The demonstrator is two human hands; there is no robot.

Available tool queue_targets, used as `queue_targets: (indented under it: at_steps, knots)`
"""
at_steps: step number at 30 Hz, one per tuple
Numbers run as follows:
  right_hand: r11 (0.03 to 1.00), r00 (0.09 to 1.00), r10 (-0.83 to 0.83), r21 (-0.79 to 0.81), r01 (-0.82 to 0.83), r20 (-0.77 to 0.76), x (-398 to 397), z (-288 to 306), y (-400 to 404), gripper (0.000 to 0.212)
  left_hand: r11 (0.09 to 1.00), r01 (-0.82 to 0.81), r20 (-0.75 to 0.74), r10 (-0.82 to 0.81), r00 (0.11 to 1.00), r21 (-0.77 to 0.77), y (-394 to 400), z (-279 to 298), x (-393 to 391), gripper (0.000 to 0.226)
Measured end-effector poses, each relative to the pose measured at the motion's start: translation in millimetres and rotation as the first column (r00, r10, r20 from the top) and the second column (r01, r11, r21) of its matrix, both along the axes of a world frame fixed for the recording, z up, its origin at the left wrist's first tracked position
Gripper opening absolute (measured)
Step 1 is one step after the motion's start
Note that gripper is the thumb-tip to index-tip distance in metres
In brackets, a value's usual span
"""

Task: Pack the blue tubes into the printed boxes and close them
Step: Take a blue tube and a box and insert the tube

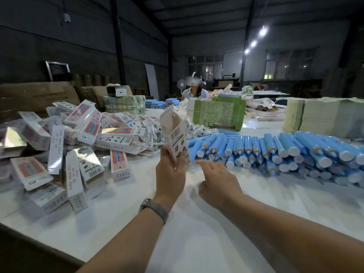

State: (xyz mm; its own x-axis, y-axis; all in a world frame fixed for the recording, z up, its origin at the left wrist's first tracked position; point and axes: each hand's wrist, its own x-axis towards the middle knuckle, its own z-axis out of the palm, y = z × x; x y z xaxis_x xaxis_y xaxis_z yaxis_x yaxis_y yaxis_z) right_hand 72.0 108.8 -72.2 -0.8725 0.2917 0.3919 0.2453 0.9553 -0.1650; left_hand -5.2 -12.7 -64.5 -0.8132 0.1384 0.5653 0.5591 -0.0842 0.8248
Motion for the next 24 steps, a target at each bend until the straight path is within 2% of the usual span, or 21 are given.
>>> queue_targets:
  at_steps: [4,9,11,14,16,19,21,22,24]
  knots:
    - [0.999,0.995,-0.021,0.039,0.017,0.099,-37.3,18.8,7.3,0.066,0.996,-0.091,-0.019,0.09,0.996,-0.022,0.8,0.0,-3.5,0.024]
    - [0.997,0.978,-0.076,0.005,0.076,0.193,-87.3,21.5,1.6,0.037,0.994,-0.107,0.014,0.108,0.994,-0.019,-0.1,-1.5,-9.2,0.028]
    - [0.992,0.972,-0.078,0.113,0.054,0.222,-98.0,18.6,3.7,0.029,0.993,-0.113,0.011,0.114,0.993,-0.012,0.3,-1.5,-9.7,0.028]
    - [0.974,0.985,-0.051,0.225,0.013,0.163,-98.2,20.5,10.0,0.024,0.992,-0.127,-0.025,0.127,0.992,-0.007,0.7,-1.7,-9.4,0.028]
    - [0.98,0.999,-0.019,0.199,0.01,0.043,-93.3,26.3,13.2,0.025,0.991,-0.136,-0.031,0.136,0.99,-0.013,1.3,-2.7,-11.4,0.027]
    - [0.998,0.965,-0.037,-0.063,0.022,-0.258,-82.2,45.7,14.6,0.018,0.988,-0.15,-0.017,0.15,0.989,-0.027,0.7,-3.0,-13.7,0.029]
    - [0.94,0.904,-0.096,-0.337,-0.056,-0.418,-70.3,63.2,13.9,0.012,0.991,-0.133,-0.009,0.133,0.991,-0.017,0.2,-3.2,-13.4,0.03]
    - [0.862,0.866,-0.139,-0.489,-0.133,-0.48,-63.5,71.6,12.1,0.01,0.992,-0.122,-0.006,0.122,0.992,-0.014,0.1,-3.2,-13.2,0.03]
    - [0.599,0.798,-0.257,-0.738,-0.311,-0.545,-48.6,84.9,6.3,0.007,0.992,-0.126,-0.006,0.126,0.992,-0.025,0.4,-3.0,-13.2,0.031]
